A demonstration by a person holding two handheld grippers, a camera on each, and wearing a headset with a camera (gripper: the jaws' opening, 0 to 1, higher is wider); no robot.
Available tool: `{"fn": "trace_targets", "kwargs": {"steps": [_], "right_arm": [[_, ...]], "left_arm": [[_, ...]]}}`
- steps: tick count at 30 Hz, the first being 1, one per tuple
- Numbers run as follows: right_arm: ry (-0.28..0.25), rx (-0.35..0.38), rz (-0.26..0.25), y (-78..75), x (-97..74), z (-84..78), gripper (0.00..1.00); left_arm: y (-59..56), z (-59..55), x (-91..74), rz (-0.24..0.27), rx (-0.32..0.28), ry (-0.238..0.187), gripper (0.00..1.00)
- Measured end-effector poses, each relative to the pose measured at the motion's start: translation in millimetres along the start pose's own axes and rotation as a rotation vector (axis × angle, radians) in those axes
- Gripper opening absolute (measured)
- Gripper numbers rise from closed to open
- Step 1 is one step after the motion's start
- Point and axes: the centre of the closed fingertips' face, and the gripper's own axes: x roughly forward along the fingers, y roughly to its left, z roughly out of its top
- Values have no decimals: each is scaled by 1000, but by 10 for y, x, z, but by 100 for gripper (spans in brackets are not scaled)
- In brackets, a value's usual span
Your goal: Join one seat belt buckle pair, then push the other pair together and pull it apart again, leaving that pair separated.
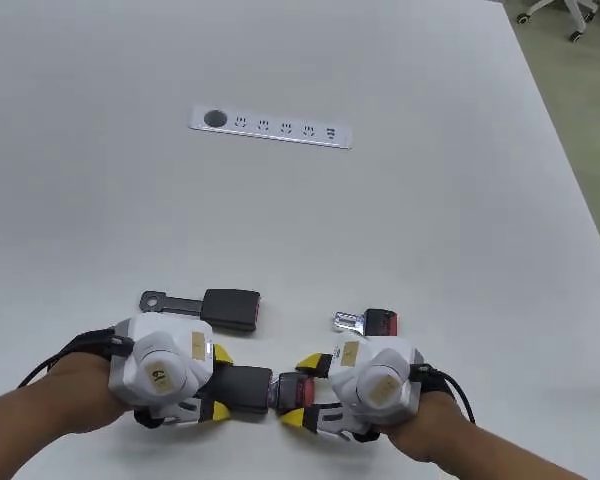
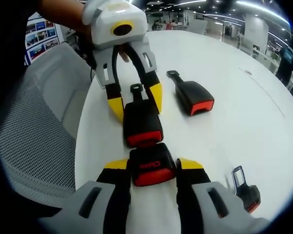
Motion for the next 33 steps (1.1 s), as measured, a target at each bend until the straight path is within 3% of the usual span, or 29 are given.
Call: {"fn": "trace_targets", "kwargs": {"steps": [3, 11, 14, 16, 23, 33], "right_arm": [[13, -19, 6, -12, 4, -4, 35], [23, -29, 1, 16, -32, 0, 34], [79, -46, -13, 22, -19, -6, 34], [80, -43, -13, 9, -19, -6, 34], [60, -37, -10, -8, -15, -12, 34], [-33, -13, -18, -27, -17, -19, 34]], "left_arm": [[-2, 8, 8, 18, -21, -9, 34], [-8, 3, 9, 19, -8, -14, 34], [-7, 4, 5, 19, -15, -14, 33], [-7, 2, 6, 19, -16, -17, 33], [-9, 1, -6, 14, -19, -36, 33], [-5, -12, -14, -12, -20, -64, 33]]}}
